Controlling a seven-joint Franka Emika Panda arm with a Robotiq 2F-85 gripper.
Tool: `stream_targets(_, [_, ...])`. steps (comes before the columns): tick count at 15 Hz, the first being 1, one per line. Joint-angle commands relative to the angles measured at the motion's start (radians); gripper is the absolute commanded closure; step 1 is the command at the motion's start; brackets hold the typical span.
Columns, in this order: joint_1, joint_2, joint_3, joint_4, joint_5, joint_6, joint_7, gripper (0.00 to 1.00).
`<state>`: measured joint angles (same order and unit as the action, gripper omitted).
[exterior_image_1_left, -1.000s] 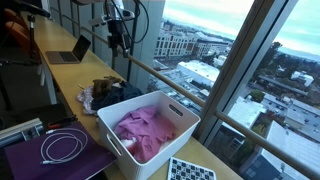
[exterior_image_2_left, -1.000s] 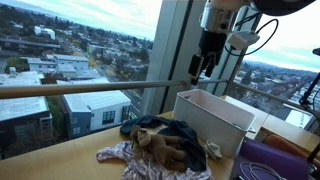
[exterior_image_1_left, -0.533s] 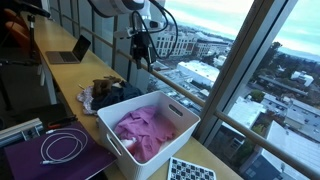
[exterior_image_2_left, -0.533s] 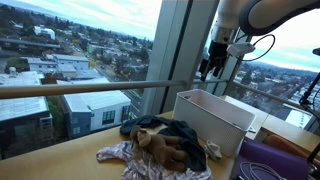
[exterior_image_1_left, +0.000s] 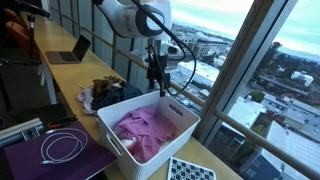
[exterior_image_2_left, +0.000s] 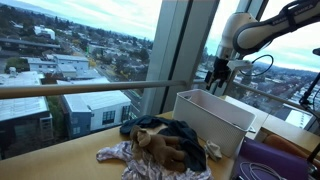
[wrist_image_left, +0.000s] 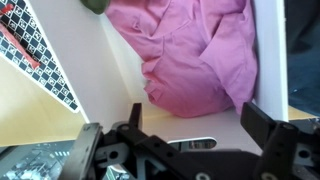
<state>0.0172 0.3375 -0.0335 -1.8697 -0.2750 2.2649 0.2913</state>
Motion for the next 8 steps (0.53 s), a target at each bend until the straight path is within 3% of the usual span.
stream_targets(1, [-0.018, 0.063, -0.031, -0.014, 0.035, 0.051, -0.022, 0.0])
stream_targets(8, [-0.03, 0.219, -0.065, -0.055, 0.047, 0.145, -0.025, 0.0])
